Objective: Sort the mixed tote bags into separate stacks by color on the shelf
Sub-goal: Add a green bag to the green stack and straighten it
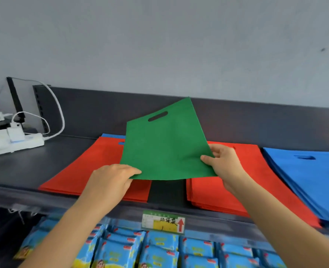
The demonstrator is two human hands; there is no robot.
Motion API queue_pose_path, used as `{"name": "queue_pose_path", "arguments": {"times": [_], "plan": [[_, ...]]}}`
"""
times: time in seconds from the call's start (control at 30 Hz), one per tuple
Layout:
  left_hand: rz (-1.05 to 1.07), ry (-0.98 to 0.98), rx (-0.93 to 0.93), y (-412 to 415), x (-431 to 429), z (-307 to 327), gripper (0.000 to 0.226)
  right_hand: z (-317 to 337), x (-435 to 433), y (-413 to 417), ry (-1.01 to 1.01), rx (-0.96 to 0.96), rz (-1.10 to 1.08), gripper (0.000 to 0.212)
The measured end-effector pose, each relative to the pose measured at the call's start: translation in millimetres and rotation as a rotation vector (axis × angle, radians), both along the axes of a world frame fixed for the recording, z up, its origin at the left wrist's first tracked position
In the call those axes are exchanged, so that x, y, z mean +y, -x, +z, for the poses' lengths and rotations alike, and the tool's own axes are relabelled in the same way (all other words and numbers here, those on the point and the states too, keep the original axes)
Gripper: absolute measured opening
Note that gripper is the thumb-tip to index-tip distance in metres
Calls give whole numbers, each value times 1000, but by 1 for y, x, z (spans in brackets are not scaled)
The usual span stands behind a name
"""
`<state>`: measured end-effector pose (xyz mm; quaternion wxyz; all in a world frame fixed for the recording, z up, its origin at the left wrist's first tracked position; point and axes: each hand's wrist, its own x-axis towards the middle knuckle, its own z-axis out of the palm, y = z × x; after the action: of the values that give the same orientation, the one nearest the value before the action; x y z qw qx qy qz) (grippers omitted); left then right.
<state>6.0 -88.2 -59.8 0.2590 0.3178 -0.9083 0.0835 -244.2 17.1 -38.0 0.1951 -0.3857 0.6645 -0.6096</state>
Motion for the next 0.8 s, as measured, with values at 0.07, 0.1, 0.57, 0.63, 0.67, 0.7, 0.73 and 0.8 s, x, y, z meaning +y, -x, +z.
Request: {"name": "queue_pose_path", "arguments": {"times": [0.07,0.1,0.57,0.63,0.67,0.7,0.73,0.8], "plan": [[-45,26,34,18,11,-1,43,-2,23,19,21,11,-83,26],[-72,35,48,29,18,-1,41,-3,35,29,27,13,-116,26],[-456,122,159,260,195,4,41,-14,287,219,-89,305,-450,22],[-486,139,152,296,226,3,36,-13,323,249,-101,337,-491,24],[-497,138,148,311,240,2,34,-14,338,263,-104,355,-509,24],[-512,136,143,326,253,1,35,-15,353,276,-104,368,-523,24],[-530,137,137,340,266,-2,37,-16,369,288,-108,373,-535,23],[-572,151,122,366,286,-7,40,-20,395,310,-128,377,-558,23]]}}
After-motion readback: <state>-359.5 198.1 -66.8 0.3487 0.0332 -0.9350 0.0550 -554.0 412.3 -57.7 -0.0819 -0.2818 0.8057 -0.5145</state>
